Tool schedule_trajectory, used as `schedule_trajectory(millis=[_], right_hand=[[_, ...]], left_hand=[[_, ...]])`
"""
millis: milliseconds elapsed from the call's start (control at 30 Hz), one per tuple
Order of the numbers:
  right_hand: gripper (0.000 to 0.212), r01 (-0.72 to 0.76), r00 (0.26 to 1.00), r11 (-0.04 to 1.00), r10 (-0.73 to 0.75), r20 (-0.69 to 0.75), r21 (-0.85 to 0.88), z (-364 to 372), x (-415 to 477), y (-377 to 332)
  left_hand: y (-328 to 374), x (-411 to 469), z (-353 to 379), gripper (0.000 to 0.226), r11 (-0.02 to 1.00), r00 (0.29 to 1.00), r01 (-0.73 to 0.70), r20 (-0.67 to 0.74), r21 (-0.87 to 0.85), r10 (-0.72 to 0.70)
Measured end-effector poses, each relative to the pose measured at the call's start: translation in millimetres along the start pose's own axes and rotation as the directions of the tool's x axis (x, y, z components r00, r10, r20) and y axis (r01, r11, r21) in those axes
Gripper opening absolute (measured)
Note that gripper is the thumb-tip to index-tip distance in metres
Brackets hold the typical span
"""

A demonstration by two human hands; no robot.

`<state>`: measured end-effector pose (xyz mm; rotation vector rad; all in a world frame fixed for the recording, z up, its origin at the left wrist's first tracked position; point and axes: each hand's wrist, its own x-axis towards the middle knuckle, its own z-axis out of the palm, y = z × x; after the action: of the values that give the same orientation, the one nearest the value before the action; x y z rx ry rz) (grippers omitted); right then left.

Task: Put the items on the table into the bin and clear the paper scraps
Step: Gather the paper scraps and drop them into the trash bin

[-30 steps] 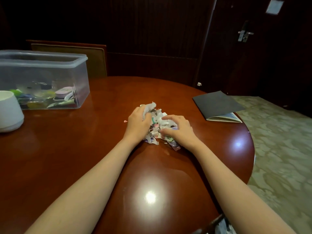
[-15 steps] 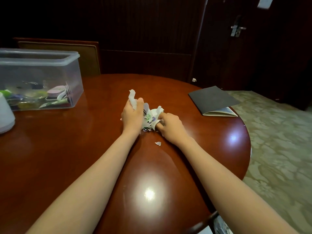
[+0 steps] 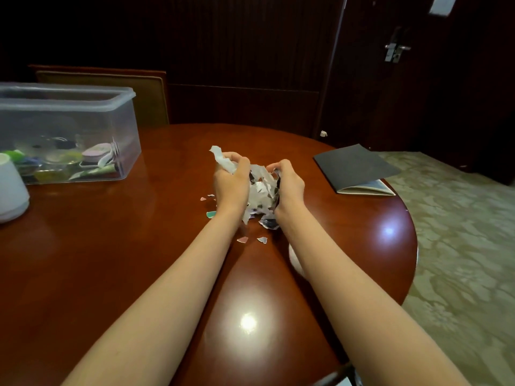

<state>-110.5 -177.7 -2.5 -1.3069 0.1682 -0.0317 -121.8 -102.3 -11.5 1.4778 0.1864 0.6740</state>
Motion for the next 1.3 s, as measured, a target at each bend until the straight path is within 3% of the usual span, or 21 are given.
schedule_trajectory(millis=[100, 233, 300, 333, 400, 433, 467, 500, 533, 567, 600, 633, 667, 767, 933, 1133, 1233, 1300], right_hand=[[0.016, -0.128, 0.992, 0.965, 0.121, 0.045, 0.229, 9, -3, 1], [0.015, -0.059, 0.997, 0.975, 0.048, 0.054, 0.214, 20, -7, 3], [0.018, -0.04, 0.99, 0.978, 0.012, 0.138, 0.205, 21, -10, 1], [0.018, -0.042, 0.982, 0.974, -0.001, 0.189, 0.223, 24, -11, 1], [0.011, -0.047, 0.962, 0.97, -0.019, 0.272, 0.237, 28, -13, 3], [0.02, -0.024, 0.955, 0.967, -0.052, 0.291, 0.252, 30, -13, 4], [0.029, 0.089, 0.946, 0.988, -0.123, 0.298, 0.126, 31, -23, 1], [0.045, 0.134, 0.961, 0.984, -0.158, 0.228, 0.118, 24, -24, -7], [0.057, -0.037, 0.923, 0.953, -0.082, 0.376, 0.3, 24, -21, 0], [0.056, -0.357, 0.926, 0.858, 0.271, 0.265, 0.37, 22, -18, -1], [0.046, -0.107, 0.99, 0.988, 0.097, 0.098, 0.108, 22, -10, -1], [0.032, -0.092, 0.991, 0.977, 0.07, 0.116, 0.194, 26, -18, 2], [0.021, -0.204, 0.963, 0.916, 0.124, 0.24, 0.346, 30, -9, 5], [0.014, -0.133, 0.977, 0.935, 0.069, 0.201, 0.329, 28, 0, 12], [0.017, -0.207, 0.973, 0.847, 0.125, 0.196, 0.49, 13, -5, 2], [0.02, -0.197, 0.969, 0.788, 0.064, 0.24, 0.584, 8, -10, -9], [0.018, -0.228, 0.961, 0.73, 0.061, 0.27, 0.644, 6, -14, -14], [0.017, -0.242, 0.958, 0.707, 0.064, 0.28, 0.664, 2, -16, -18]], left_hand=[[2, -2, 10, 0.008, 0.999, 0.999, 0.032, 0.027, -0.029, -0.031], [9, -8, 20, 0.014, 0.994, 0.993, 0.102, 0.07, -0.037, -0.1], [8, -6, 27, 0.013, 0.989, 0.988, 0.143, 0.066, -0.034, -0.141], [5, -4, 30, 0.029, 0.983, 0.98, 0.181, 0.089, -0.018, -0.178], [-1, -3, 36, 0.082, 0.967, 0.961, 0.225, 0.137, 0.119, -0.241], [-1, -2, 36, 0.087, 0.958, 0.958, 0.24, 0.121, 0.16, -0.26], [1, -1, 34, 0.076, 0.949, 0.961, 0.247, 0.074, 0.195, -0.265], [5, -2, 31, 0.061, 0.948, 0.966, 0.25, 0.012, 0.195, -0.257], [5, 0, 29, 0.056, 0.95, 0.97, 0.237, 0.011, 0.205, -0.244], [8, -2, 27, 0.059, 0.959, 0.965, 0.244, 0.059, 0.146, -0.255], [6, -2, 27, 0.063, 0.962, 0.956, 0.264, 0.117, 0.069, -0.27], [9, -4, 28, 0.064, 0.959, 0.949, 0.282, 0.145, 0.007, -0.28], [14, -6, 27, 0.059, 0.958, 0.947, 0.286, 0.16, -0.017, -0.28], [17, -8, 24, 0.028, 0.969, 0.965, 0.245, 0.11, -0.041, -0.239], [13, -4, 13, 0.029, 0.958, 0.961, 0.268, 0.099, -0.104, -0.259], [6, -13, 0, 0.03, 0.736, 0.852, 0.523, 0.262, -0.429, -0.453], [10, -19, 2, 0.033, 0.576, 0.803, 0.588, 0.324, -0.568, -0.501], [16, -24, 8, 0.032, 0.52, 0.788, 0.599, 0.335, -0.609, -0.516]])
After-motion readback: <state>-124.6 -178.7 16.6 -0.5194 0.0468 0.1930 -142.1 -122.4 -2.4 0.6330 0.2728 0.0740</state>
